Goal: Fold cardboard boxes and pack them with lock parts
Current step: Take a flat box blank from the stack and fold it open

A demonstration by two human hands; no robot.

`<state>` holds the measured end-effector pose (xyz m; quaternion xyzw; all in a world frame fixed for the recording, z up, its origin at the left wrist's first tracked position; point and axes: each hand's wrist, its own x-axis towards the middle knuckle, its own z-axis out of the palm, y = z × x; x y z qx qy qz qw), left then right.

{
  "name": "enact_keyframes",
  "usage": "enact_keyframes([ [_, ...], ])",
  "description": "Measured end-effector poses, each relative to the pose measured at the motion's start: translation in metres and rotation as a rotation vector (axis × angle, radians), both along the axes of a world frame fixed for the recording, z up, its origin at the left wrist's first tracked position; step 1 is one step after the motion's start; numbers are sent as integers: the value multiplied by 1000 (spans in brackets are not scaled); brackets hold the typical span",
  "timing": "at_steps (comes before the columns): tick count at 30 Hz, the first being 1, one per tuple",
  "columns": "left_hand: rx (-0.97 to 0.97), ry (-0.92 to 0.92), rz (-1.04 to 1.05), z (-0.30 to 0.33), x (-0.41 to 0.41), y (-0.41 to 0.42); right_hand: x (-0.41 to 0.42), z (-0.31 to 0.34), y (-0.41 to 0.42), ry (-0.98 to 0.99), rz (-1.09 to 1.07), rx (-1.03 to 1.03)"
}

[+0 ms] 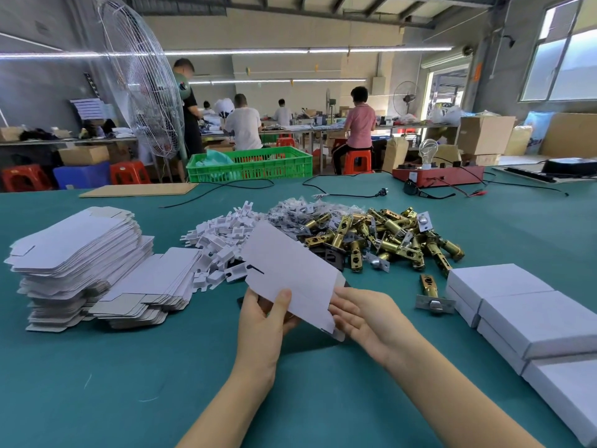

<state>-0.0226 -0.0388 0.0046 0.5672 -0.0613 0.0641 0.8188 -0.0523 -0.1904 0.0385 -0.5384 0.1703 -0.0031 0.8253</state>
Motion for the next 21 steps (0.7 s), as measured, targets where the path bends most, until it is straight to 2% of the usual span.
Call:
enact_keyframes([
  [3, 28, -31, -24, 0, -1, -1, 0, 6, -5, 1, 19, 35],
  [7, -7, -37, -80, 1, -4, -8, 1, 1, -3, -170, -6, -198],
  [12, -98, -35, -150, 6, -8, -13, -3, 0, 3, -423, 25, -354],
  [15, -156, 7, -101, 8, -10, -17, -3, -4, 12, -535, -6, -422],
  [21, -383, 163, 35, 17, -9, -11, -3, -26, 17, -618, -32, -871],
])
